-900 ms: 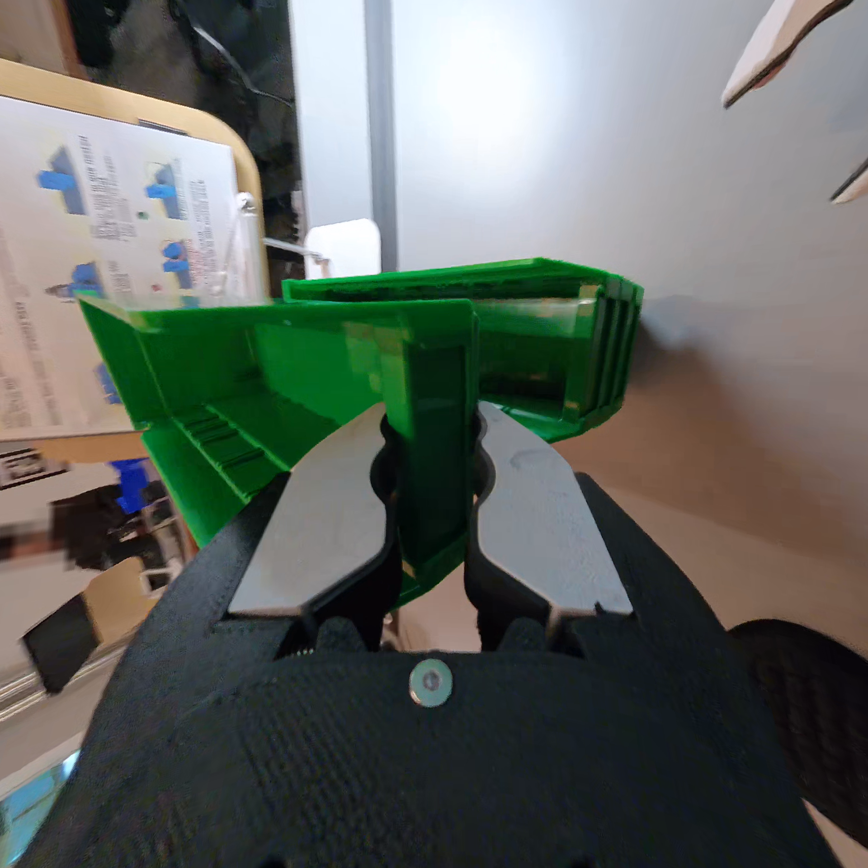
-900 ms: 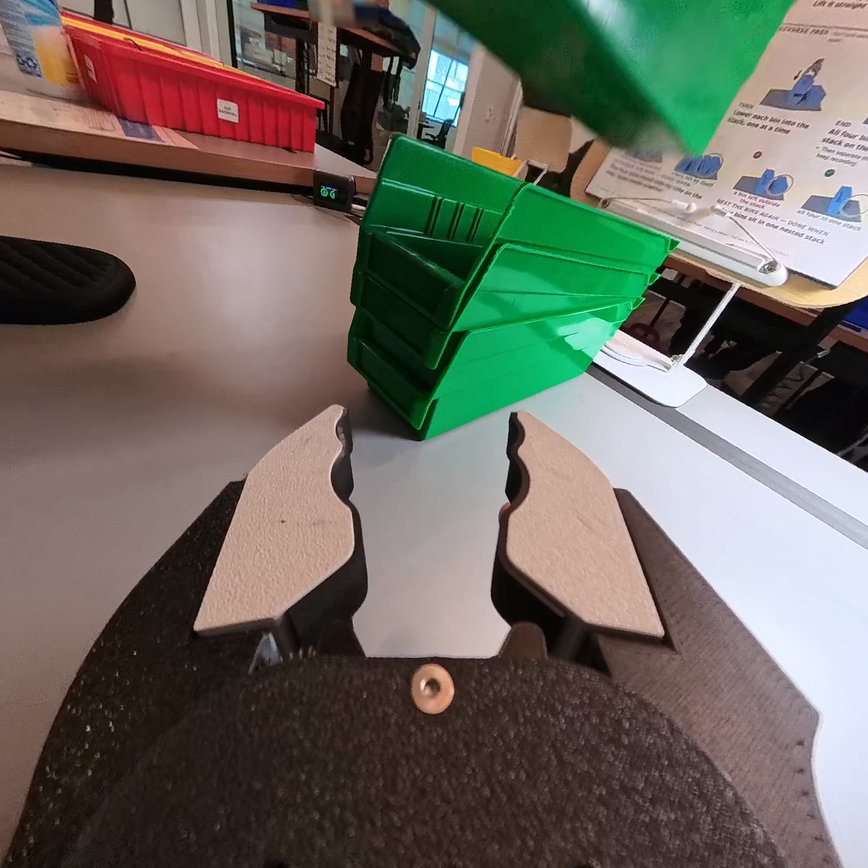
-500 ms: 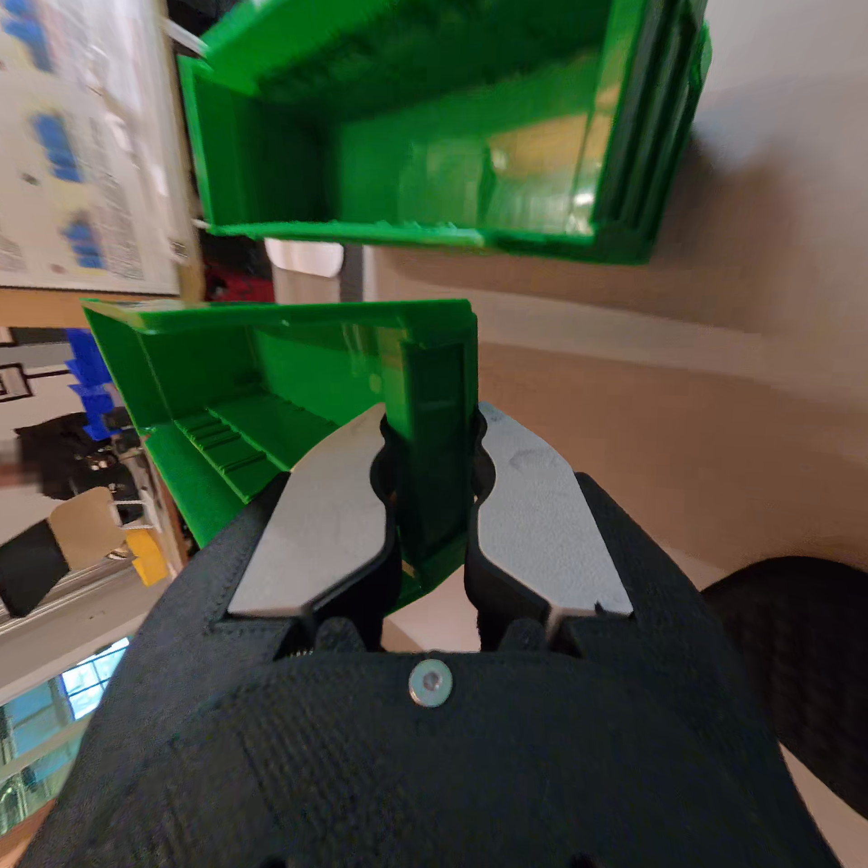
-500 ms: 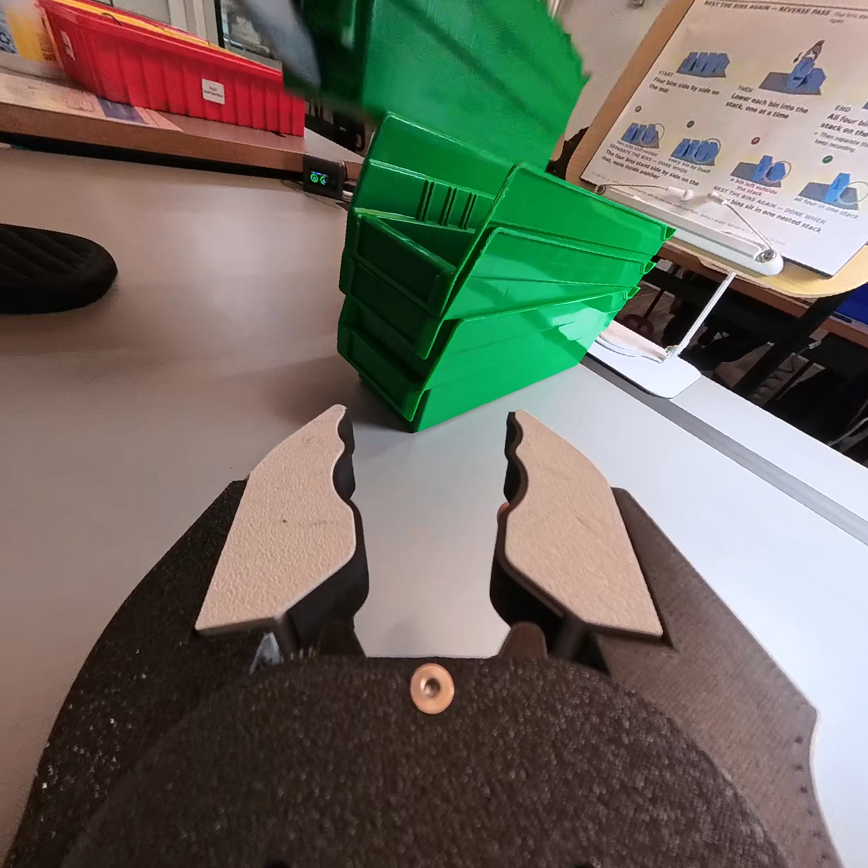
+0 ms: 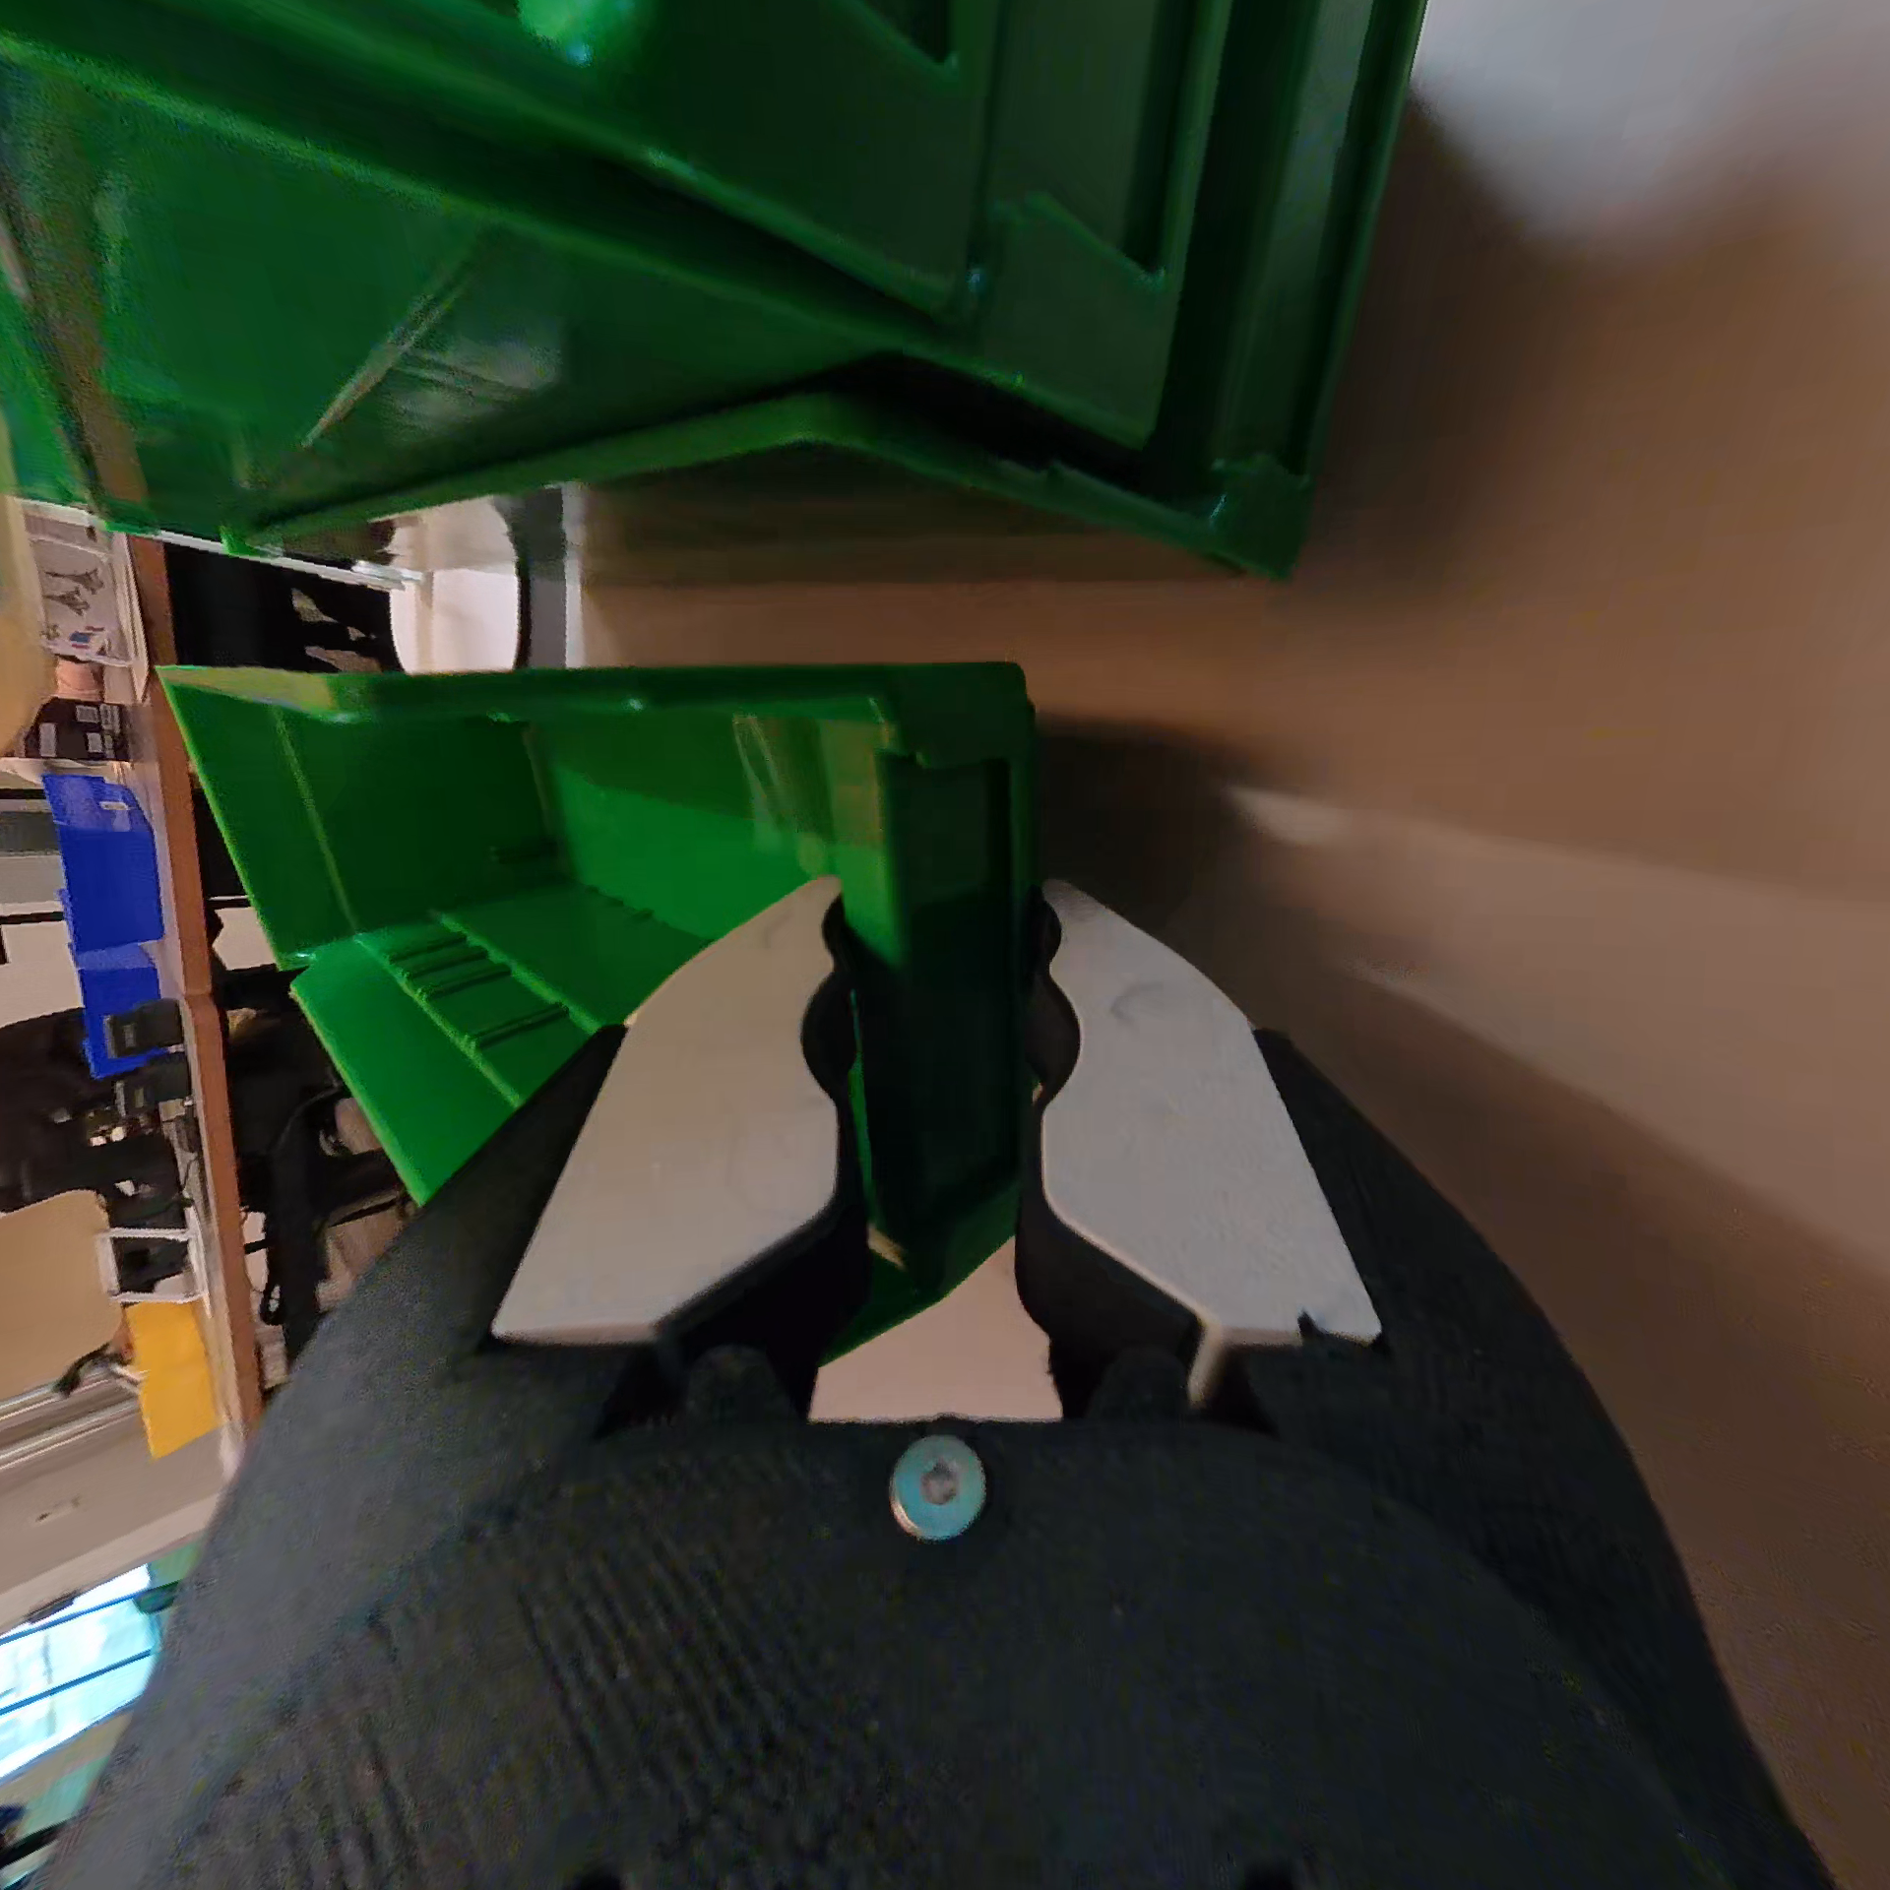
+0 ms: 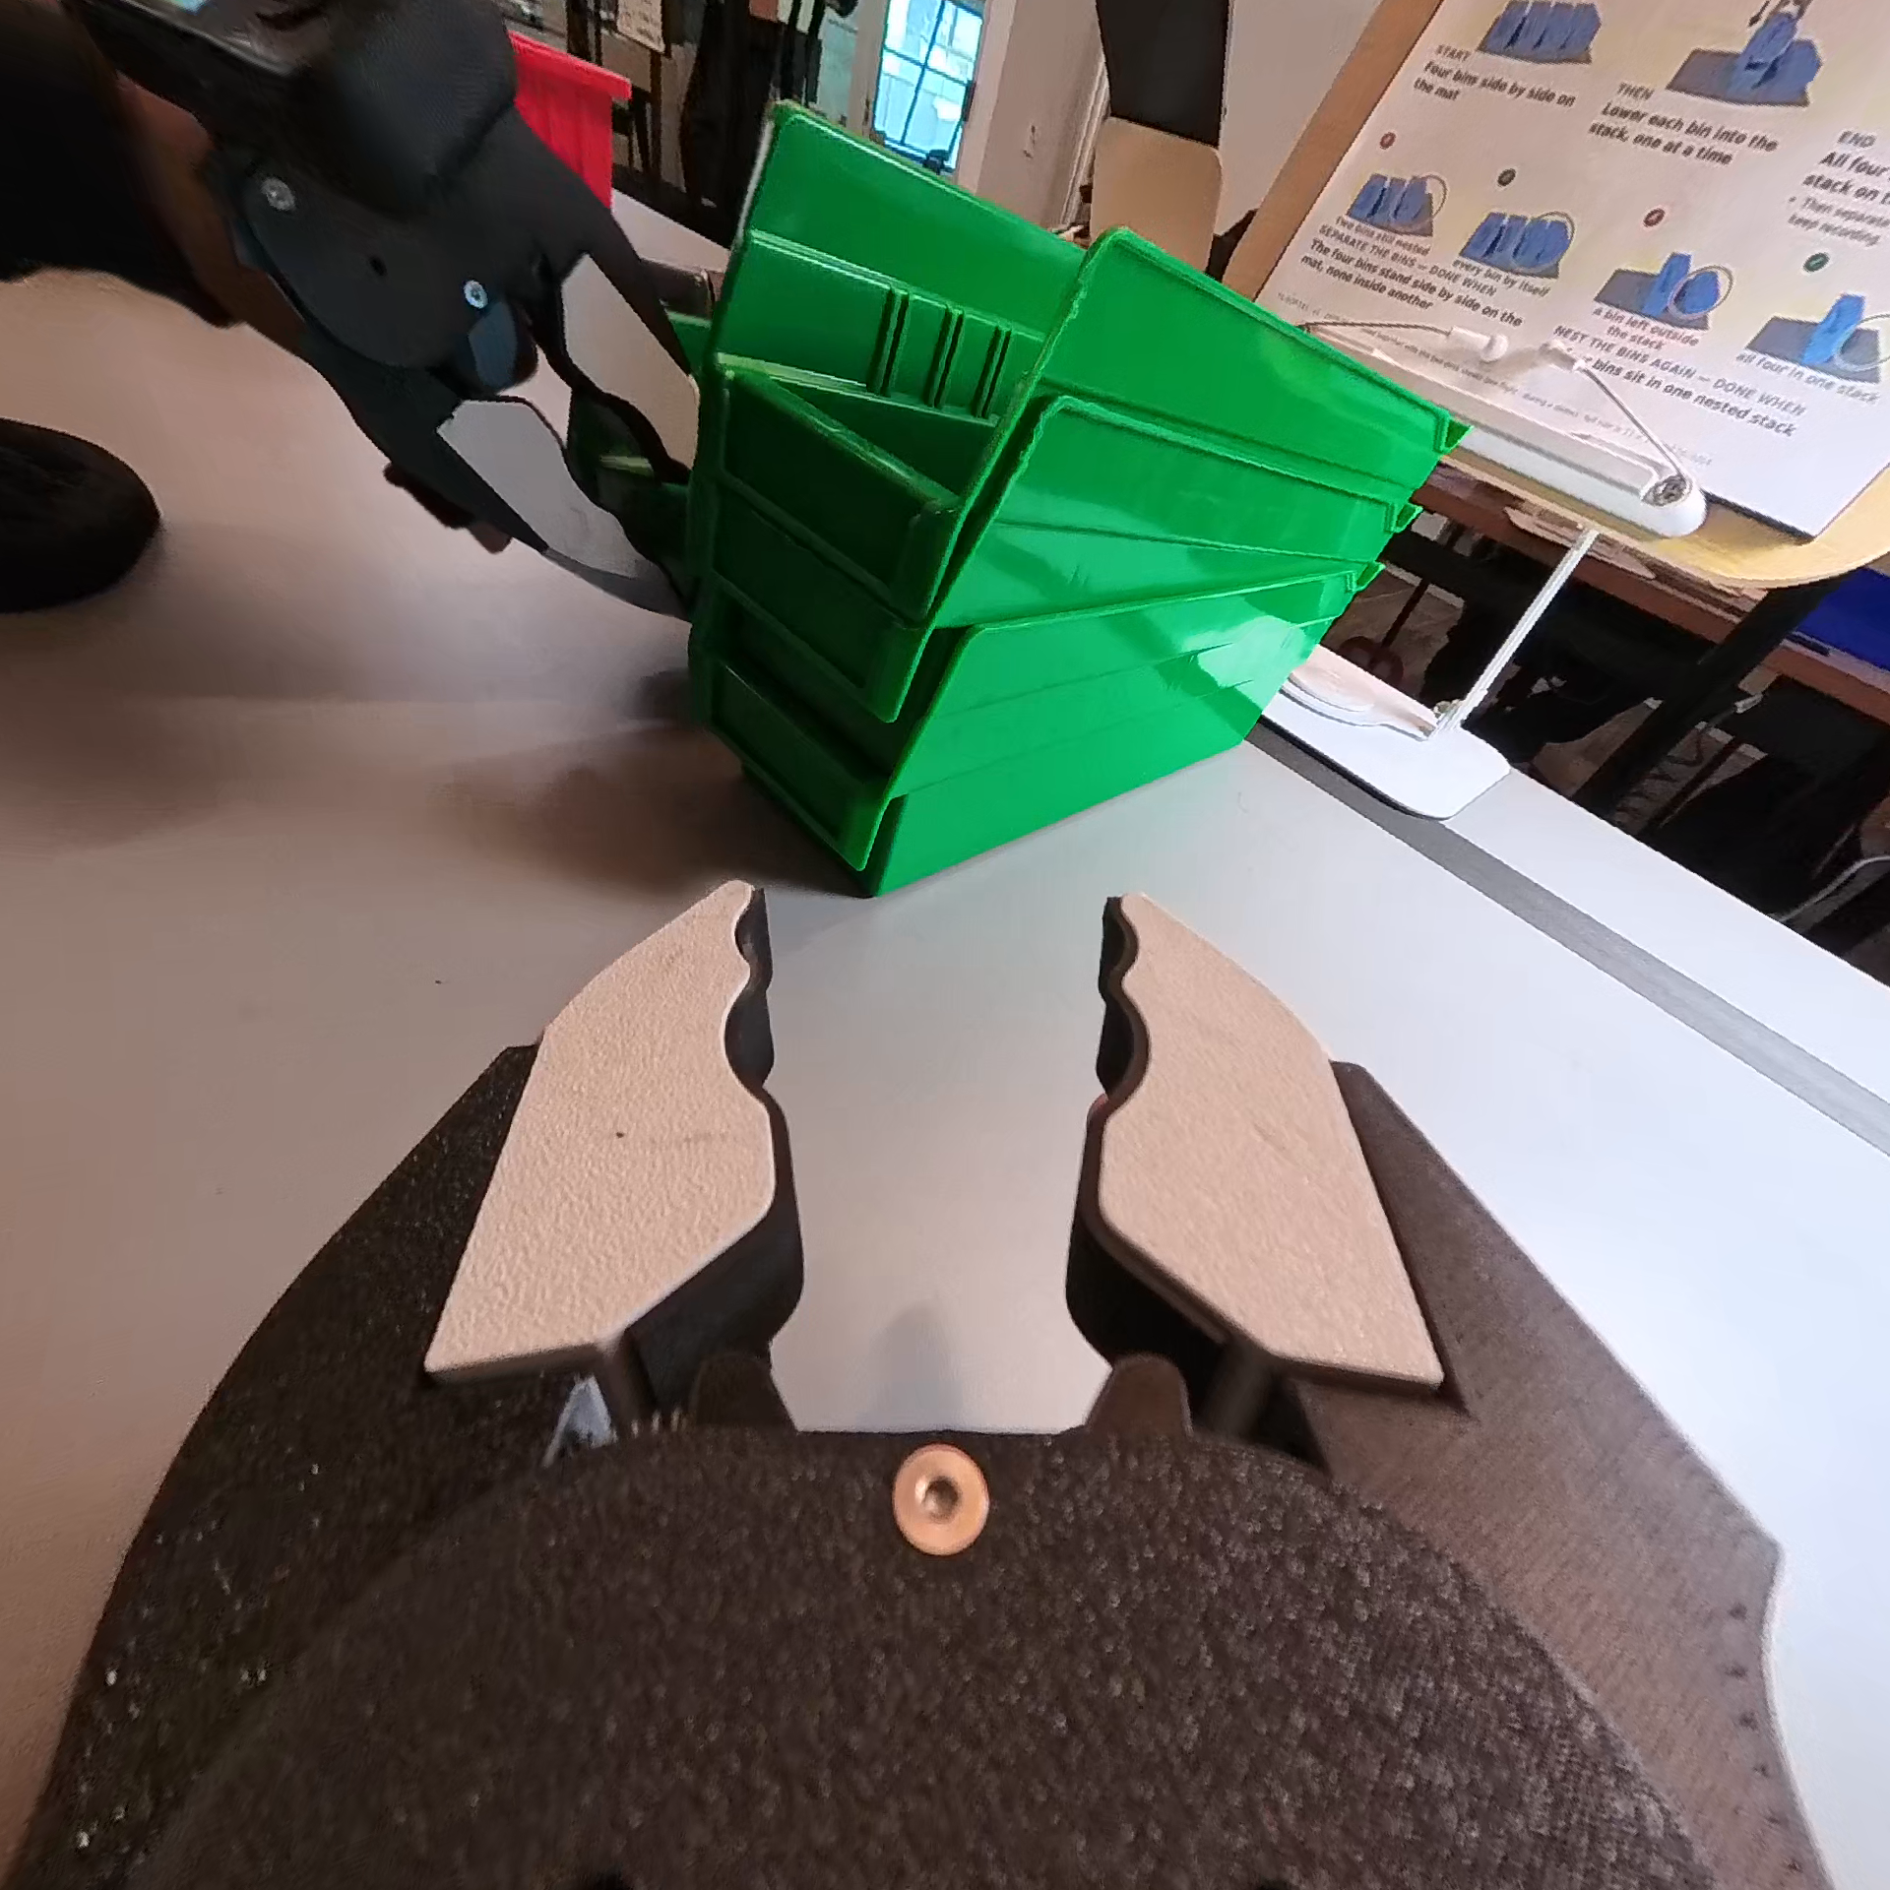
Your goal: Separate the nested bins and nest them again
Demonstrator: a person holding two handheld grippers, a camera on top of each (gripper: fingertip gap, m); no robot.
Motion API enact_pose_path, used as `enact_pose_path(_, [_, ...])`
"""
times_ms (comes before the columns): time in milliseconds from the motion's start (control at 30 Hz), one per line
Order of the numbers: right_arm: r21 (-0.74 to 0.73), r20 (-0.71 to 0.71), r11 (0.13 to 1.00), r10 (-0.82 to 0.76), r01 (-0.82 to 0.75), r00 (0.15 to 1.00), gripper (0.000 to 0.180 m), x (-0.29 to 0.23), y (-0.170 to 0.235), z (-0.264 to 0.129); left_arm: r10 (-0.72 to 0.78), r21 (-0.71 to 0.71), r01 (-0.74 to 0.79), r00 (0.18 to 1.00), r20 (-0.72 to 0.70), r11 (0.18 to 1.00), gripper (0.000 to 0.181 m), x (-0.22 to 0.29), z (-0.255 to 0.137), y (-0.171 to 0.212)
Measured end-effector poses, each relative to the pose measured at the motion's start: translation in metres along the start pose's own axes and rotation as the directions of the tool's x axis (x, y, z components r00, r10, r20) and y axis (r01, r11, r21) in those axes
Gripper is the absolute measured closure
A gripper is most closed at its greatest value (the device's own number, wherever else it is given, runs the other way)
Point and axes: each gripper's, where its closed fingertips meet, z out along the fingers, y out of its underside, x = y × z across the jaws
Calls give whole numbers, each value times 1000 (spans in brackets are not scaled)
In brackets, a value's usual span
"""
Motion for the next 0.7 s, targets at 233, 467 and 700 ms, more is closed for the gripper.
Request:
enact_pose_path(233, [24,-1,1000,-19,19,1000,118,-3,-7,-2,-84,144,75,994,63,987,135,11,-28,-6])
enact_pose_path(467, [62,16,982,-177,176,984,122,-23,-40,4,-100,162,74,983,157,984,138,14,-33,6])
enact_pose_path(700, [-53,121,868,-485,493,866,124,-50,-85,42,-39,111,23,988,148,994,148,14,3,-5])
